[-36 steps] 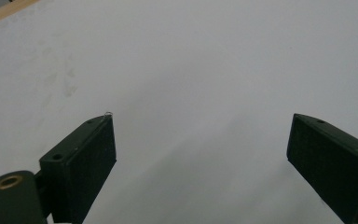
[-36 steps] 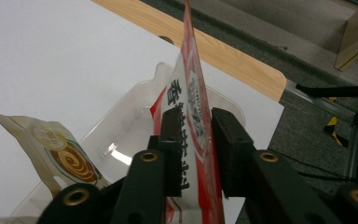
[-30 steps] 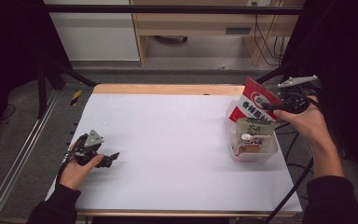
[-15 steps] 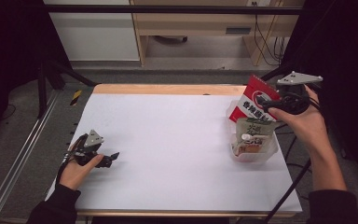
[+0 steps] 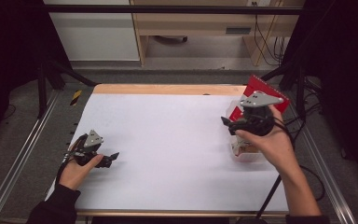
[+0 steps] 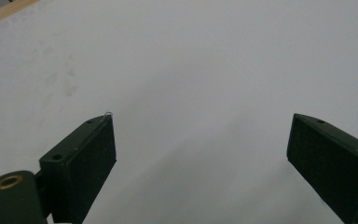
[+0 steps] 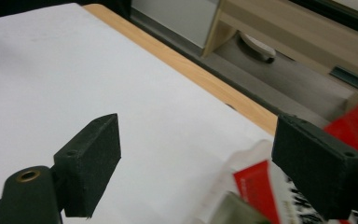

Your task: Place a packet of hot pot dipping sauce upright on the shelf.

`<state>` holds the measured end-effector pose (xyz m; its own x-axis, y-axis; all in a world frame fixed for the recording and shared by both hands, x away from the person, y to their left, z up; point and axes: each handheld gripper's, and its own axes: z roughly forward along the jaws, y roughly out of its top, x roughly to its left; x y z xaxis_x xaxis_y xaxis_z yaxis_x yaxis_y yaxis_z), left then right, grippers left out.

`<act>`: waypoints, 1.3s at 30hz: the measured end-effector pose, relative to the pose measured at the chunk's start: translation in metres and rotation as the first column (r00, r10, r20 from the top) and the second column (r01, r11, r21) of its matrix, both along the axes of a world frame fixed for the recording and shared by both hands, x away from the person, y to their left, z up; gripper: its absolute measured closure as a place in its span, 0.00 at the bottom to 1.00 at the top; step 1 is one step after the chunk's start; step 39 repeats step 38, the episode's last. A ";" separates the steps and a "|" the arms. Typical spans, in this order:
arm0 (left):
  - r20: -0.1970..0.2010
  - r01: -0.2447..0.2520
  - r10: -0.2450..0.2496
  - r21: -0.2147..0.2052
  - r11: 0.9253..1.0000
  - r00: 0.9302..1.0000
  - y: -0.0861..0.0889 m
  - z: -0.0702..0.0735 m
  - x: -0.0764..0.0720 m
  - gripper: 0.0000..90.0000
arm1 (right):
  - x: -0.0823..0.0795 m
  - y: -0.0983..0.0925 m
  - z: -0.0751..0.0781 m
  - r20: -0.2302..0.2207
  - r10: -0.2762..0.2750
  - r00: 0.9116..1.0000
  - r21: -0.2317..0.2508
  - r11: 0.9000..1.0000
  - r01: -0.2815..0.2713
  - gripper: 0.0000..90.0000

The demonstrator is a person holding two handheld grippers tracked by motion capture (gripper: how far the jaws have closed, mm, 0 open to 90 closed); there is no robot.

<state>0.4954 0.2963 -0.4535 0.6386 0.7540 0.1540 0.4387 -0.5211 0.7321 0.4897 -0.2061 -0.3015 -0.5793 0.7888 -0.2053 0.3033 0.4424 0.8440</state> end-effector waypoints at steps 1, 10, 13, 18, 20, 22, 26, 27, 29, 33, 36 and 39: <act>0.000 0.000 0.000 0.000 1.000 1.000 0.000 0.000 0.000 0.09 | -0.002 0.005 -0.003 0.000 0.008 1.000 0.008 1.000 -0.008 0.17; 0.003 -0.002 0.002 -0.004 1.000 1.000 0.001 0.000 0.000 0.09 | -0.013 0.044 -0.038 -0.023 0.044 0.999 0.058 0.997 -0.043 0.15; 0.003 -0.001 0.001 0.000 1.000 1.000 0.002 0.000 0.000 0.09 | -0.016 0.055 -0.050 -0.040 0.059 0.997 0.067 0.996 -0.056 0.15; 0.002 -0.002 0.002 -0.001 1.000 1.000 0.002 0.000 0.000 0.08 | -0.020 0.070 -0.069 -0.071 0.074 0.995 0.076 0.995 -0.069 0.14; 0.002 -0.001 0.001 0.000 1.000 1.000 0.002 0.000 0.000 0.08 | -0.020 0.074 -0.076 -0.083 0.072 0.994 0.084 0.994 -0.065 0.14; 0.003 -0.002 0.002 0.000 1.000 1.000 0.002 0.000 0.000 0.08 | -0.020 0.076 -0.083 -0.094 0.063 0.994 0.105 0.993 -0.053 0.13; 0.002 -0.003 0.003 0.002 1.000 1.000 0.002 0.000 0.000 0.08 | -0.021 0.080 -0.099 -0.119 0.047 0.992 0.121 0.992 -0.032 0.12; 0.002 -0.003 0.003 0.002 1.000 1.000 0.002 0.000 0.000 0.08 | -0.021 0.081 -0.101 -0.124 0.046 0.991 0.121 0.992 -0.031 0.12; 0.002 -0.003 0.003 0.004 1.000 1.000 0.002 0.000 0.000 0.08 | -0.022 0.083 -0.110 -0.147 0.037 0.988 0.129 0.991 -0.018 0.12; 0.002 -0.004 0.004 0.006 1.000 1.000 0.003 -0.001 0.001 0.08 | -0.023 0.086 -0.128 -0.178 0.028 0.984 0.136 0.991 -0.004 0.11; 0.006 -0.005 0.005 0.011 1.000 1.000 0.003 -0.001 0.001 0.08 | -0.024 0.089 -0.142 -0.199 0.022 0.980 0.106 0.994 -0.001 0.08; 0.008 -0.003 0.003 0.013 1.000 1.000 0.002 0.000 0.001 0.08 | -0.026 0.089 -0.148 -0.222 0.016 0.975 0.114 0.993 0.009 0.08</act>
